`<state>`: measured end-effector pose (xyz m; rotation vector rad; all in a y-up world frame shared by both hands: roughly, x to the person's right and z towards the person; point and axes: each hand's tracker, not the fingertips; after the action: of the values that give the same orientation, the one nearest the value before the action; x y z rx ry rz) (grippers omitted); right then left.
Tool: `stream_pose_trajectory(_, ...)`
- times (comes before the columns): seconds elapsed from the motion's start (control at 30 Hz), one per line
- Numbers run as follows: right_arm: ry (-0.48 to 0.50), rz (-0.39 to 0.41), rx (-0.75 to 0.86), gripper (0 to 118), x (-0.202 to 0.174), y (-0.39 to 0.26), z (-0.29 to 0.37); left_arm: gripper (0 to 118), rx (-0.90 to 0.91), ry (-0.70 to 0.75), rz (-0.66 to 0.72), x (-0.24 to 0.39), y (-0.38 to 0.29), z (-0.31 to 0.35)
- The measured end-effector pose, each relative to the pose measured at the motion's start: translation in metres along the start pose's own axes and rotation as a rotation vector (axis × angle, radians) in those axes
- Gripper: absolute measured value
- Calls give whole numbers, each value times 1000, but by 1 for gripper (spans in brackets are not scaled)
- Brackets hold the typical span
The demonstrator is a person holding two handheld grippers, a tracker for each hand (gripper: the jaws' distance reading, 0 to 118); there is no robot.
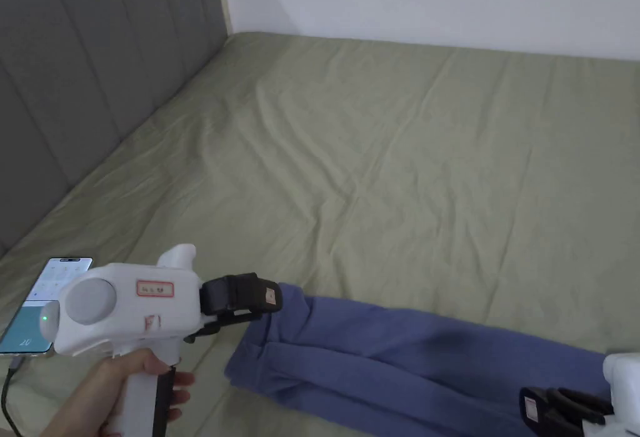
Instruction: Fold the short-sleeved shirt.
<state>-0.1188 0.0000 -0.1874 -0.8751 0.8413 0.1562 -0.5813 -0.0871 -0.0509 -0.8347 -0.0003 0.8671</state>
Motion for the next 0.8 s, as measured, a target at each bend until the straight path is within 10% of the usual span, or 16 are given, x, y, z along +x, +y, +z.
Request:
stream_pose_trajectory(0.37,-21,-26,-56,0,-1,4,-16,111,-162,-222,57,-24,6,-28)
stream_pose_trajectory(0.43,-7,-24,-63,0,-5,4,-19,82,-167,-219,65,-27,6,-28)
stream_pose_trajectory(0.47,-4,-24,-66,0,-6,4,-21,32,-163,-206,70,-26,5,-27)
stream_pose_trajectory(0.5,6,-22,-69,0,-8,3,-22,6,-146,-143,54,-30,4,-29)
stream_pose_trajectory(0.8,-1,-26,-78,0,4,-2,-14,6,-154,-167,160,-21,-5,-32)
